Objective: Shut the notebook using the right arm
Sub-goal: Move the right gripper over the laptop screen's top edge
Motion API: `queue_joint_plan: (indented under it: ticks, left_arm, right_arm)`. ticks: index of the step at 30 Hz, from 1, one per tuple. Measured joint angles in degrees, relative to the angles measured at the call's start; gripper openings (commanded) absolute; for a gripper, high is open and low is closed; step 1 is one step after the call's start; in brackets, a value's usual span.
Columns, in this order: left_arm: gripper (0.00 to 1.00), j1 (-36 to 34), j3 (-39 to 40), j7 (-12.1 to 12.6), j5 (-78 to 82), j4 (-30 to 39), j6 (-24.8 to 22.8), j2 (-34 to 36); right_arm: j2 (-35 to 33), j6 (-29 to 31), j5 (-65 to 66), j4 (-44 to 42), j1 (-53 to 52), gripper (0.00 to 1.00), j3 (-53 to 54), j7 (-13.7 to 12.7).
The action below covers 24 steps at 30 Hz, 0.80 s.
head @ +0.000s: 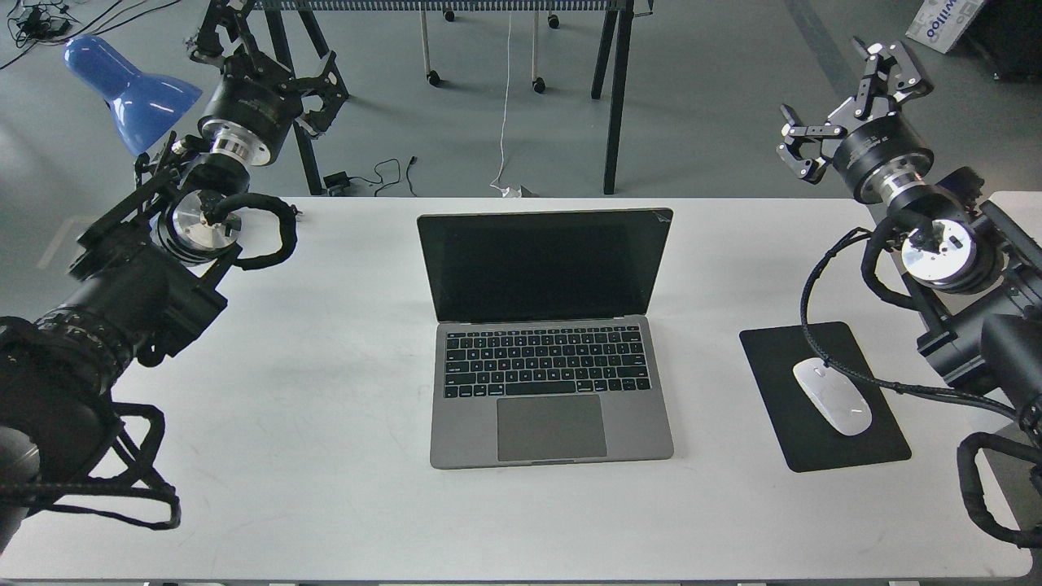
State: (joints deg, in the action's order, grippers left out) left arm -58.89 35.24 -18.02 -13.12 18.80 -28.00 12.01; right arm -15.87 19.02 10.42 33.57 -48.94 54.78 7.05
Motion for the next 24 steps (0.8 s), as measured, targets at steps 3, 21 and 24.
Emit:
queue_joint_plan:
  ticks: [3, 21, 24]
  left_arm:
    - [1.00, 0.00, -0.05, 0.00, 0.00, 0.00, 0.00, 0.03]
    - [1.00, 0.00, -0.15, 0.00, -0.03, 0.00, 0.00, 0.04]
    - [1.00, 0.00, -0.14, 0.00, 0.00, 0.00, 0.00, 0.04]
  right_arm:
    - [2.89, -0.19, 0.11, -1.60, -2.42, 1.00, -3.87, 0.65]
    - [15.25, -1.49, 0.18, -12.10, -8.70, 1.00, -15.59, 0.96]
    - [15.07, -1.44, 0.13, -9.99, -7.81, 1.00, -17.83, 0.92]
